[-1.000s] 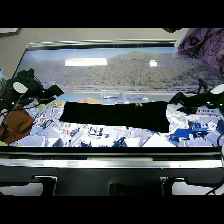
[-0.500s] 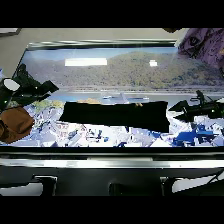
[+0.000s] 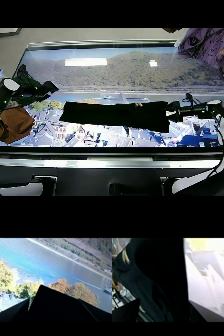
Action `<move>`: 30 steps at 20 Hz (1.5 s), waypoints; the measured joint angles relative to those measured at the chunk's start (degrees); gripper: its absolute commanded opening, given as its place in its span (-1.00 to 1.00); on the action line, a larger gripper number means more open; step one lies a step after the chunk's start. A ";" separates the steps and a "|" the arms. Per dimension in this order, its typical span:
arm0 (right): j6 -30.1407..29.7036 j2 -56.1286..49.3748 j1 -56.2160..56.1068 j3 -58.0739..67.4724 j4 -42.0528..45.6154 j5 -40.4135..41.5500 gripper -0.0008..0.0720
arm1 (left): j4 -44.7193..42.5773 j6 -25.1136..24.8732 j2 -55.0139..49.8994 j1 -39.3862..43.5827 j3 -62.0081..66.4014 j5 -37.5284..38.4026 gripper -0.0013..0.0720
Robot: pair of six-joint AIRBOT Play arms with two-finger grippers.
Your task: Fold the clothes and pants, and hang the long-sleeved shirts on hangers.
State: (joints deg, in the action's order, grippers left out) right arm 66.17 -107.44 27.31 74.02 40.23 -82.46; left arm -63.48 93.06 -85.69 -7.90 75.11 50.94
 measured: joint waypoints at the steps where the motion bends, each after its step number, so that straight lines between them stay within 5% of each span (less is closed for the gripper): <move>1: -0.15 -0.13 -1.53 -0.02 0.52 0.35 0.05 | 0.04 0.22 0.00 0.02 0.00 0.00 0.93; 2: -0.17 -0.20 -2.93 -0.09 1.57 1.11 -0.62 | 0.15 0.28 0.00 0.13 0.00 0.02 0.82; 4: -0.66 0.61 -5.31 -0.15 3.87 2.47 -0.91 | 1.53 0.42 -0.02 0.50 0.00 0.09 -0.55; 5: -0.59 1.79 -6.19 -0.04 4.70 3.34 -0.91 | 2.60 0.42 -0.07 0.87 0.00 0.07 -0.91; 11: 9.51 14.38 -7.98 1.95 12.52 3.52 -0.91 | 12.35 0.13 -3.34 9.79 0.02 0.02 -0.92; 21: 22.93 30.93 -8.24 6.38 23.30 -5.73 -0.91 | 31.17 0.44 -22.49 39.91 11.91 -7.23 -0.92; 30: 25.97 32.30 -8.24 16.20 24.72 -11.32 -0.91 | 35.56 12.59 -40.70 52.78 34.56 -12.26 -0.92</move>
State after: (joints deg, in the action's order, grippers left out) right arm 92.14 -75.13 19.07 90.21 64.95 -93.78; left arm -27.92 105.65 -126.39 44.88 109.67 38.68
